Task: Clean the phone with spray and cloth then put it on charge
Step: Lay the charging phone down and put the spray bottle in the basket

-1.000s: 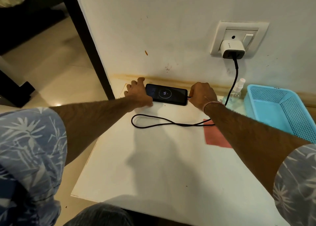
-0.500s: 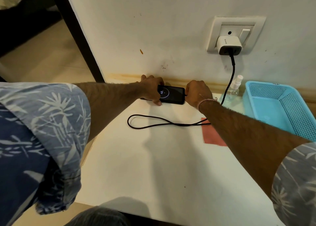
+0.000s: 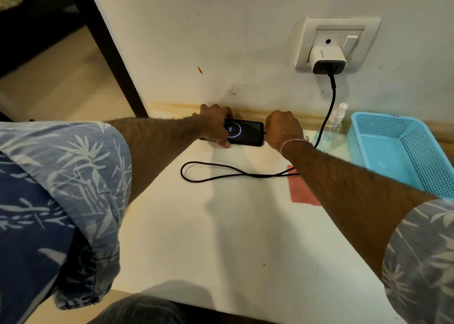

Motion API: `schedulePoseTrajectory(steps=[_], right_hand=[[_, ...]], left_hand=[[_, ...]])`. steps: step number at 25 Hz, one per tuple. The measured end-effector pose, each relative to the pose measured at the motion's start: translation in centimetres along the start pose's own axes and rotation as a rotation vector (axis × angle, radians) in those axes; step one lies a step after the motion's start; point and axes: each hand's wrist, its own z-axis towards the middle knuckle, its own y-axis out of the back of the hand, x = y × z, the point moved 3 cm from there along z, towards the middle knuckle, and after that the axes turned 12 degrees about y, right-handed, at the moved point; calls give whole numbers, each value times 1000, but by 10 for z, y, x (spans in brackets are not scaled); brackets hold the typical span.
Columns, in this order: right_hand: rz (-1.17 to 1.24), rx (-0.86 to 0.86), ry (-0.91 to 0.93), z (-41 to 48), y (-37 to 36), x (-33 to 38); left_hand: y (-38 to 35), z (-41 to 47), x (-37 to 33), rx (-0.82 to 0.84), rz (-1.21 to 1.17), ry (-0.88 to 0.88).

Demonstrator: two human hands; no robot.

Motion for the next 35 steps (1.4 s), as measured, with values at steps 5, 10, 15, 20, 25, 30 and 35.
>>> schedulePoseTrajectory(steps=[5, 10, 15, 20, 25, 30, 35], right_hand=[[-29, 29, 9, -3, 3, 3], [-89, 60, 188, -26, 19, 26], [-42, 238, 466, -92, 12, 39], [-165, 271, 541, -106, -1, 22], [-195, 144, 470, -81, -9, 24], [-136, 33, 352, -57, -7, 23], [-145, 4, 347, -53, -9, 20]], left_hand=[[-2, 0, 4, 3, -33, -30], [-1, -26, 12, -159, -21, -67], [-23, -86, 40, -137, -76, -276], [-44, -110, 68, -165, -42, -313], [-41, -95, 66, -350, 45, -334], [-39, -76, 60, -467, 41, -277], [-44, -70, 58, -510, 43, -246]])
